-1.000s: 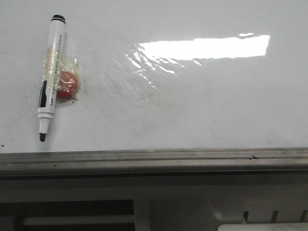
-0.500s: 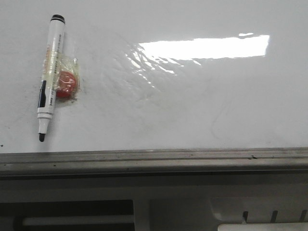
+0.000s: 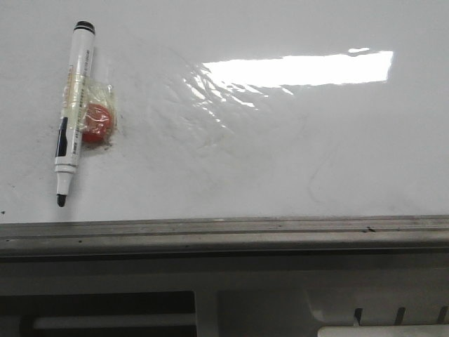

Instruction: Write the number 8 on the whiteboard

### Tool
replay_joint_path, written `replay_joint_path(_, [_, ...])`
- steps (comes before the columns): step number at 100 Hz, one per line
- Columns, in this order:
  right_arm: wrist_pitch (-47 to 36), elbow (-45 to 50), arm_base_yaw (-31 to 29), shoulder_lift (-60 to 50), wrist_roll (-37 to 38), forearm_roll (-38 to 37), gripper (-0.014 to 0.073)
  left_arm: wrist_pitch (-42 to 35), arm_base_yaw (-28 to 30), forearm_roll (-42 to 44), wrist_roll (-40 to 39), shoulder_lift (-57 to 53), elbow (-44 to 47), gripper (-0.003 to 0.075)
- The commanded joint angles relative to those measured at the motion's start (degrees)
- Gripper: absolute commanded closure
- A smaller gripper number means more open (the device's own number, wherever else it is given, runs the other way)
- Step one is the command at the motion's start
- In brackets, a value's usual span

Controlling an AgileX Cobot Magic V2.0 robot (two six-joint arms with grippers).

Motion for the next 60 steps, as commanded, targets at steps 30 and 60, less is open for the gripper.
replay_joint_path(30, [10.2, -12.8, -0.4, 14.9, 0.0, 5.2, 0.0657, 11.8, 0.0, -5.5, -0.7, 3.6, -11.7, 0.0741])
replay_joint_path(60, [9.0, -15.0, 4.1, 20.7, 0.0, 5.2, 0.0657, 15.7, 0.0, -1.7, 5.3, 10.3, -18.4, 0.0667])
